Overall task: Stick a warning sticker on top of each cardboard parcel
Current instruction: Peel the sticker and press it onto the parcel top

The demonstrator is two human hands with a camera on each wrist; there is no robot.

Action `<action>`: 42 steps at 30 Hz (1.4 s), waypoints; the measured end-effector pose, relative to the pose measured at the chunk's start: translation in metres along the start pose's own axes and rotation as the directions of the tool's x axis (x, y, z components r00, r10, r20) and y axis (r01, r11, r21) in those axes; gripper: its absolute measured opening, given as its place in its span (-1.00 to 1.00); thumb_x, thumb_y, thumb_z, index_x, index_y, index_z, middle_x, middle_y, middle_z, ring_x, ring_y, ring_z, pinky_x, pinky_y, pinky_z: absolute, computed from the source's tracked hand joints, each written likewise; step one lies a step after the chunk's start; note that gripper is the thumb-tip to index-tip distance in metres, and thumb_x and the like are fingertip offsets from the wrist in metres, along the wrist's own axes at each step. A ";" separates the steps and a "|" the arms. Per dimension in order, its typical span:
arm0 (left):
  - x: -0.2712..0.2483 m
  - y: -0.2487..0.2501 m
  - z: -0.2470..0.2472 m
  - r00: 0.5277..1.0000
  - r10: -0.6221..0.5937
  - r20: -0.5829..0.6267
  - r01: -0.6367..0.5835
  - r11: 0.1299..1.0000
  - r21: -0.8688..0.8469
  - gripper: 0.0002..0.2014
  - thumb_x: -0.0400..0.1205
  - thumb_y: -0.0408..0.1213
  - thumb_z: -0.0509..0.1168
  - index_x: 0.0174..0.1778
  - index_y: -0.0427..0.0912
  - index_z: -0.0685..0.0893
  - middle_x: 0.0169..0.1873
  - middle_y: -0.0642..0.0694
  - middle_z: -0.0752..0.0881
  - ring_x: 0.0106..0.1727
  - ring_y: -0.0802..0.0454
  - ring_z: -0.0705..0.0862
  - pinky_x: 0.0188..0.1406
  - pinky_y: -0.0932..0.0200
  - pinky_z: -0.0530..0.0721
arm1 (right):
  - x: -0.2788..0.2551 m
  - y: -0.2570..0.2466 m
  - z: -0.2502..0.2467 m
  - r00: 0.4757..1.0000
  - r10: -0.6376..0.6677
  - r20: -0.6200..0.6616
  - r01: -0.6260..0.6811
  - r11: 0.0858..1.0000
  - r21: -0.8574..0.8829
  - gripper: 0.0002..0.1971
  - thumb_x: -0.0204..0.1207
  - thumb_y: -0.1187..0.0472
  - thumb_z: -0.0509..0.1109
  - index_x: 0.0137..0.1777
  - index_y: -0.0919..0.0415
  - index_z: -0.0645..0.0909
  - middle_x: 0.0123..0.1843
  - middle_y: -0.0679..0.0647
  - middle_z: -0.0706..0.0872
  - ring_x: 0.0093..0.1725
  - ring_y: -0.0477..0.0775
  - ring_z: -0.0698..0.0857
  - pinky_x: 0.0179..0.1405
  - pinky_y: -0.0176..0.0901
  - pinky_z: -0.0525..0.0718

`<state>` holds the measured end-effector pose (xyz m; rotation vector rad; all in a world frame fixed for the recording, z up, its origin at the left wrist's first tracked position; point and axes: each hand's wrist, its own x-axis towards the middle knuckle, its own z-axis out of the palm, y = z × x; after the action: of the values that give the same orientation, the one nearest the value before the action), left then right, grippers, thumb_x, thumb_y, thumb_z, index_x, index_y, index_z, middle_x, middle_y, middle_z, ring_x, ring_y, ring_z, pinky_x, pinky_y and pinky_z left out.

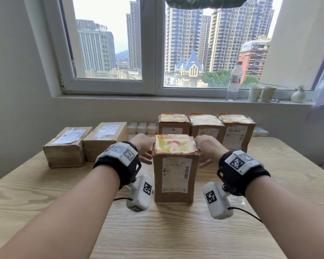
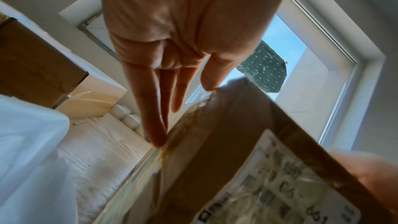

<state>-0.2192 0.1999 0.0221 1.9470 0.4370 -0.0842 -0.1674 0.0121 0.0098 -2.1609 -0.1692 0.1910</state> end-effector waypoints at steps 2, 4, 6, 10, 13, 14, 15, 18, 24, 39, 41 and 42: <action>-0.001 -0.005 -0.001 0.999 -0.020 0.031 0.022 0.999 -0.039 -0.56 0.76 -0.02 0.06 0.13 -0.34 0.64 0.07 -0.35 0.73 0.10 -0.24 0.75 0.05 -0.13 0.77 | -0.007 0.001 0.001 0.998 0.060 0.000 -0.059 0.991 0.123 -0.69 0.70 0.12 0.02 0.00 0.29 0.53 -0.05 0.29 0.73 -0.19 0.21 0.75 -0.23 0.14 0.82; -0.004 -0.007 -0.001 0.999 -0.019 0.041 0.022 0.996 -0.087 -0.59 0.76 -0.04 0.08 0.20 -0.32 0.62 0.09 -0.36 0.72 0.08 -0.23 0.75 -0.07 -0.05 0.79 | -0.013 0.001 0.001 0.997 0.073 -0.026 -0.066 0.978 0.199 -0.72 0.67 0.12 0.09 -0.14 0.23 0.53 -0.07 0.28 0.72 -0.22 0.19 0.72 -0.14 0.14 0.80; -0.009 -0.008 -0.002 0.999 -0.011 0.045 0.016 0.994 -0.105 -0.67 0.74 -0.11 0.13 0.22 -0.29 0.60 0.08 -0.36 0.73 0.01 -0.20 0.76 -0.20 0.01 0.80 | -0.020 0.000 0.002 0.997 0.078 -0.029 -0.069 0.969 0.236 -0.74 0.65 0.10 0.13 -0.17 0.22 0.54 -0.10 0.25 0.71 -0.25 0.15 0.70 -0.10 0.10 0.77; -0.020 -0.002 -0.017 1.000 0.020 -0.007 -0.020 0.988 -0.155 -0.85 0.66 -0.32 0.17 0.04 -0.27 0.60 -0.02 -0.33 0.73 -0.04 -0.20 0.76 -0.10 -0.06 0.80 | -0.030 -0.014 0.006 0.998 0.060 0.015 -0.061 0.963 0.263 -0.68 0.62 0.04 0.15 0.05 0.29 0.60 -0.13 0.18 0.76 -0.11 0.16 0.74 0.10 0.14 0.75; -0.027 0.006 -0.038 0.993 0.064 -0.100 -0.084 0.976 -0.201 -0.88 0.66 -0.38 0.18 -0.13 -0.27 0.61 -0.25 -0.25 0.71 -0.21 -0.14 0.72 -0.12 -0.04 0.78 | -0.030 -0.037 0.010 0.999 0.011 -0.031 -0.002 0.956 0.292 -0.69 0.63 0.06 0.20 0.08 0.32 0.59 -0.03 0.17 0.72 -0.07 0.11 0.69 0.12 0.12 0.72; -0.029 0.008 -0.046 0.989 0.077 -0.128 -0.103 0.971 -0.215 -0.86 0.66 -0.38 0.18 -0.16 -0.28 0.61 -0.29 -0.24 0.70 -0.24 -0.13 0.70 -0.14 -0.04 0.77 | -0.029 -0.046 0.012 1.000 -0.004 -0.015 0.009 0.946 0.325 -0.73 0.65 0.09 0.20 0.06 0.31 0.58 -0.05 0.17 0.70 -0.07 0.10 0.68 0.05 0.09 0.74; -0.029 0.011 -0.054 0.986 0.087 -0.144 -0.119 0.967 -0.227 -0.85 0.66 -0.38 0.18 -0.17 -0.28 0.62 -0.29 -0.23 0.69 -0.25 -0.13 0.70 -0.13 -0.04 0.76 | -0.028 -0.055 0.016 1.000 -0.019 0.008 0.014 0.932 0.362 -0.77 0.67 0.12 0.19 0.00 0.28 0.57 -0.07 0.16 0.69 -0.05 0.11 0.67 0.00 0.05 0.75; -0.022 0.017 -0.075 0.978 0.116 -0.172 -0.157 0.955 -0.251 -0.83 0.68 -0.36 0.15 -0.11 -0.27 0.64 -0.27 -0.19 0.69 -0.26 -0.08 0.68 -0.15 0.03 0.75 | -0.020 -0.078 0.027 0.997 -0.048 0.062 0.017 0.908 0.418 -0.83 0.67 0.16 0.20 -0.11 0.19 0.55 -0.05 0.17 0.70 0.06 0.16 0.65 0.20 0.06 0.69; 0.016 0.009 -0.090 0.976 0.066 -0.210 -0.136 0.932 -0.337 -0.80 0.70 -0.43 0.05 -0.15 -0.22 0.55 -0.33 -0.12 0.58 -0.36 0.03 0.57 -0.35 0.20 0.59 | 0.019 -0.093 0.056 0.993 -0.113 0.017 0.097 0.911 0.402 -0.79 0.57 0.18 0.28 -0.32 0.06 0.49 -0.29 0.00 0.53 -0.13 0.13 0.56 0.32 0.27 0.58; 0.098 -0.034 -0.081 0.986 0.065 -0.151 -0.113 0.936 -0.334 -0.73 0.62 -0.17 0.35 0.18 -0.22 0.62 -0.07 -0.14 0.76 -0.09 -0.03 0.73 -0.09 0.11 0.67 | 0.074 -0.062 0.098 0.970 -0.238 0.046 0.231 0.966 0.115 -0.66 0.52 0.46 0.16 0.16 0.33 0.71 0.11 0.23 0.79 0.11 0.19 0.74 0.11 0.04 0.71; 0.103 -0.038 -0.083 0.975 0.138 -0.172 -0.167 0.972 -0.167 -0.49 0.44 -0.28 0.52 0.29 -0.20 0.53 0.12 -0.04 0.69 0.13 -0.06 0.69 0.25 -0.04 0.62 | 0.076 -0.058 0.097 0.967 -0.254 -0.012 0.254 0.965 0.064 -0.70 0.51 0.42 0.21 0.14 0.32 0.71 0.09 0.21 0.79 0.15 0.22 0.74 0.18 0.14 0.73; 0.102 -0.038 -0.084 0.969 0.171 -0.176 -0.186 0.980 -0.076 -0.34 0.40 -0.36 0.55 0.40 -0.18 0.42 0.21 0.00 0.59 0.23 -0.05 0.62 0.35 -0.06 0.57 | 0.076 -0.056 0.095 0.965 -0.258 -0.055 0.260 0.965 0.038 -0.71 0.51 0.39 0.24 0.13 0.30 0.72 0.09 0.18 0.79 0.14 0.20 0.74 0.17 0.14 0.73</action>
<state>-0.1492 0.3152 -0.0028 1.9006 0.3675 0.2155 -0.1150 0.1348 -0.0018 -2.0727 -0.4121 -0.0099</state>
